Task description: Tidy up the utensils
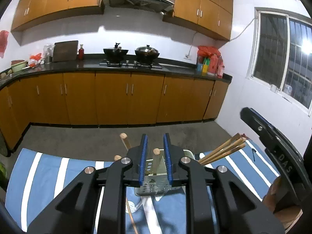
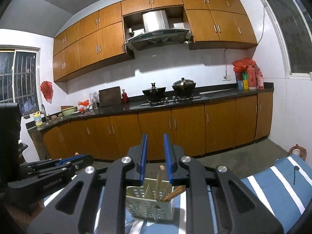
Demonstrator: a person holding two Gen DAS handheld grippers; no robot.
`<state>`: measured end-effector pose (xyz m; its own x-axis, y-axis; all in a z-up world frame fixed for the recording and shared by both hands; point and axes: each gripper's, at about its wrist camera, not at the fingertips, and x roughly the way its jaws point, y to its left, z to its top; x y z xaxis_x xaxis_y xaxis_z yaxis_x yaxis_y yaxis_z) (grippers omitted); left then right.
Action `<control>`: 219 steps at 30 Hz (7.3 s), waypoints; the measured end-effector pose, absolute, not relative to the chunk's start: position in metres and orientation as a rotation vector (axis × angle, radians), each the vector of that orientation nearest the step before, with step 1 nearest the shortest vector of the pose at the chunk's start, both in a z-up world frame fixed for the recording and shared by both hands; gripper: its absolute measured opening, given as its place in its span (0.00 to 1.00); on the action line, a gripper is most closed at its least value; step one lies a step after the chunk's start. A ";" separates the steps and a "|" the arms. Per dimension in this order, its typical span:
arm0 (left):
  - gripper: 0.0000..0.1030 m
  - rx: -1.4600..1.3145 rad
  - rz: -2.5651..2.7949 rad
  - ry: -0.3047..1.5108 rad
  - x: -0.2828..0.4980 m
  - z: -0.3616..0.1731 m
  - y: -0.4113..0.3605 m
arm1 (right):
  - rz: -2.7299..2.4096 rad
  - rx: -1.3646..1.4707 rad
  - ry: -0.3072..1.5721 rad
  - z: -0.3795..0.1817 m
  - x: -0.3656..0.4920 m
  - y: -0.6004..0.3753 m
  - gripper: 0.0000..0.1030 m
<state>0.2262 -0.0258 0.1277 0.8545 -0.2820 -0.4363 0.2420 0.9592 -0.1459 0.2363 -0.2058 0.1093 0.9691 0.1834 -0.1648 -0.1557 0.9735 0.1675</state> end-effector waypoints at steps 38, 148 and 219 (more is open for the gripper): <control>0.27 -0.082 -0.146 0.862 0.146 -0.070 -0.020 | 0.078 0.144 0.869 -0.112 0.166 -0.221 0.31; 0.07 -0.129 -0.225 0.344 0.150 0.134 0.018 | 0.184 0.237 0.147 0.145 0.132 -0.248 0.08; 0.98 0.021 -0.044 0.228 0.107 0.123 0.014 | -0.070 0.079 0.203 0.117 0.123 -0.220 0.96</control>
